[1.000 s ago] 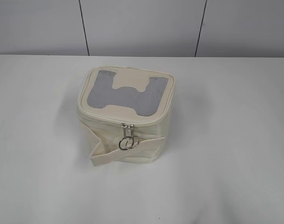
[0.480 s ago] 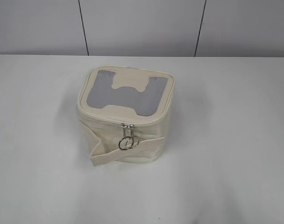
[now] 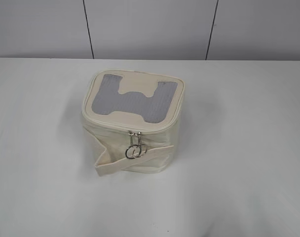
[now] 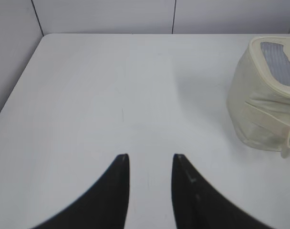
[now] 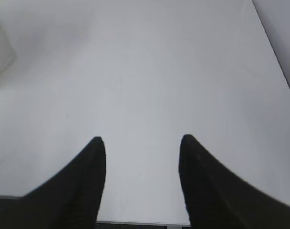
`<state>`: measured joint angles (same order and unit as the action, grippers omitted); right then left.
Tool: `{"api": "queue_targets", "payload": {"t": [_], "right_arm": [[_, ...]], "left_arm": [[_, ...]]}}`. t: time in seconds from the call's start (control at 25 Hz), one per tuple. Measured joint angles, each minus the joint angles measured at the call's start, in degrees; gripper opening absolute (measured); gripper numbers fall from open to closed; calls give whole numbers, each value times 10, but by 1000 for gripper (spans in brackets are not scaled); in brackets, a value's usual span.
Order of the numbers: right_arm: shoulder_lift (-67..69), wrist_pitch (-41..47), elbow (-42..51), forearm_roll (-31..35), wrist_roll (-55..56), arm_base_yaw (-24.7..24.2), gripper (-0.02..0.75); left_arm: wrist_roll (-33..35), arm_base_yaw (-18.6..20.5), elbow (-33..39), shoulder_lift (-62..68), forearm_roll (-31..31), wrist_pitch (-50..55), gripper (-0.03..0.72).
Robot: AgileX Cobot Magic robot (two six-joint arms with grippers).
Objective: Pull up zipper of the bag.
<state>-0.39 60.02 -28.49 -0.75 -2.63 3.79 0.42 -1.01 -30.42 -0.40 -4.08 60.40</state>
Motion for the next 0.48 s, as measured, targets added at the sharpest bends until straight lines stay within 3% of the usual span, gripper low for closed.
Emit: {"api": "queue_targets", "payload": {"t": [0.48], "right_arm": [[0, 0, 0, 0, 1, 0, 398]], "left_arm": [[0, 0, 0, 0, 0, 0, 231]]}}
